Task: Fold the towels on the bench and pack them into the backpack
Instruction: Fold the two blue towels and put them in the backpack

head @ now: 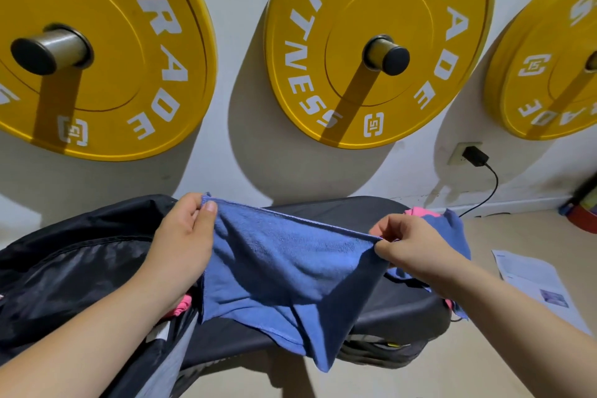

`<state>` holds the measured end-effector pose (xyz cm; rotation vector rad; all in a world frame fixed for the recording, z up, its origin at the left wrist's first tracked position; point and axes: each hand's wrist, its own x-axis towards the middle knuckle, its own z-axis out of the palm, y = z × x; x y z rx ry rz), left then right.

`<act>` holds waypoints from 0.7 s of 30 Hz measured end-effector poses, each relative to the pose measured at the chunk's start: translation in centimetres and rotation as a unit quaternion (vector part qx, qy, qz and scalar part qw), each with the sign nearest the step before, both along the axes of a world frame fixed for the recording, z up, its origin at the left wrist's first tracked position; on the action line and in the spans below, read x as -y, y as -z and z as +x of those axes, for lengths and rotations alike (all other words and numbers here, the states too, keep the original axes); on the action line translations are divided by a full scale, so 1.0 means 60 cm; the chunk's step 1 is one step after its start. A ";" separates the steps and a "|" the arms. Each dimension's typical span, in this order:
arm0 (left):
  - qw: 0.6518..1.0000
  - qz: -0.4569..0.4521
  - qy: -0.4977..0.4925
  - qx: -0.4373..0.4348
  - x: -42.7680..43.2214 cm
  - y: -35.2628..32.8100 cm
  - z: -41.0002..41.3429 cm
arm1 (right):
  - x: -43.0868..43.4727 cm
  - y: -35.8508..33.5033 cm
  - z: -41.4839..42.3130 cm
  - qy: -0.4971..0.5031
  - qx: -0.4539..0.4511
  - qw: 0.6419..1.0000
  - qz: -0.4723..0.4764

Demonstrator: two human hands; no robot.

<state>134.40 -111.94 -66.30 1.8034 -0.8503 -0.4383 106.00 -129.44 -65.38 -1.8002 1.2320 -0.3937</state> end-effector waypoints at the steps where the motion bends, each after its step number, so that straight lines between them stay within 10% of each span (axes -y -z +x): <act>1: 1.000 0.006 0.000 0.011 0.000 -0.001 -0.004 | 0.000 0.004 -0.001 0.000 -0.023 1.000 -0.007; 7: 0.999 0.013 0.014 0.042 0.003 0.004 -0.007 | 0.002 0.021 -0.009 -0.031 -0.125 0.991 0.019; 15: 0.999 0.004 0.022 0.032 0.002 0.021 0.007 | 0.007 0.014 -0.010 0.050 0.017 0.980 0.193; 21: 0.999 0.002 0.043 0.034 0.004 0.020 0.002 | 0.007 0.021 -0.012 0.067 0.006 0.985 0.156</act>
